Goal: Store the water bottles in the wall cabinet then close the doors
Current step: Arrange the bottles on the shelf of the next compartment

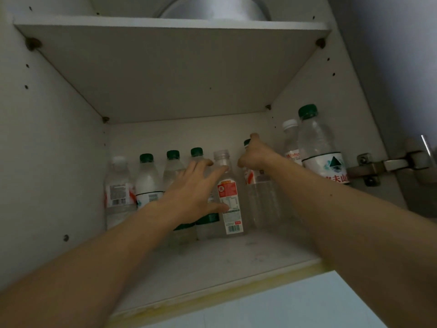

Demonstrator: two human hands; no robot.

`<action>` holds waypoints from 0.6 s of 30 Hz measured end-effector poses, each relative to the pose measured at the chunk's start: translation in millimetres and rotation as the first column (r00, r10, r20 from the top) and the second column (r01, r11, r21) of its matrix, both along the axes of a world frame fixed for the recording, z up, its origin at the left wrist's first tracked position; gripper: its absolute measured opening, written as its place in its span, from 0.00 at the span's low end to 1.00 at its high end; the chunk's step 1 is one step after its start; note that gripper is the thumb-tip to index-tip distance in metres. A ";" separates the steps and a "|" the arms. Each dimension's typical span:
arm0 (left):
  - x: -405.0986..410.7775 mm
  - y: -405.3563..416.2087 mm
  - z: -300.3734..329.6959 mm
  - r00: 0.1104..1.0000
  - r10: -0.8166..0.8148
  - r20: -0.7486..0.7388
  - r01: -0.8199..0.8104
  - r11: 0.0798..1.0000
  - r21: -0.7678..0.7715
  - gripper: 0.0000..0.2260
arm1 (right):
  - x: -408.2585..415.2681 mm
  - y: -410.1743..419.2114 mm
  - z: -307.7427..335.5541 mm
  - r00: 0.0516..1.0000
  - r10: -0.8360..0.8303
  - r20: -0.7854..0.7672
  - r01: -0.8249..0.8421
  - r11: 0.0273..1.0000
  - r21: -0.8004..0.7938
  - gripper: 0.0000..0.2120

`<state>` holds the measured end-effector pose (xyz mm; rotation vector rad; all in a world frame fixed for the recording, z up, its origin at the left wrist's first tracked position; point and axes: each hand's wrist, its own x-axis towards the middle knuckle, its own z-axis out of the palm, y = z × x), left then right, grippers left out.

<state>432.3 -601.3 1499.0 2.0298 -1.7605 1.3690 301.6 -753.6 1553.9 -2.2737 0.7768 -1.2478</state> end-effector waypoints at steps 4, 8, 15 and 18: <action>-8.0 -11.1 5.5 0.992 0.108 -0.060 -0.104 0.993 0.061 0.51 | -2.9 -2.1 -0.1 0.999 0.021 -0.027 -0.021 1.000 -0.004 0.44; -10.9 -26.0 12.7 0.981 0.170 -0.093 -0.162 0.983 0.091 0.56 | -6.1 -4.2 1.9 0.997 0.076 0.030 -0.076 0.997 -0.011 0.41; -6.9 -38.1 22.8 0.972 0.202 -0.119 -0.189 0.975 0.115 0.56 | -8.4 -4.2 -2.2 0.986 0.131 0.102 -0.132 0.991 0.007 0.41; -6.0 -42.5 23.2 0.972 0.188 -0.139 -0.176 0.980 0.094 0.55 | -7.4 -4.4 -2.1 0.984 0.144 0.105 -0.146 0.989 0.021 0.42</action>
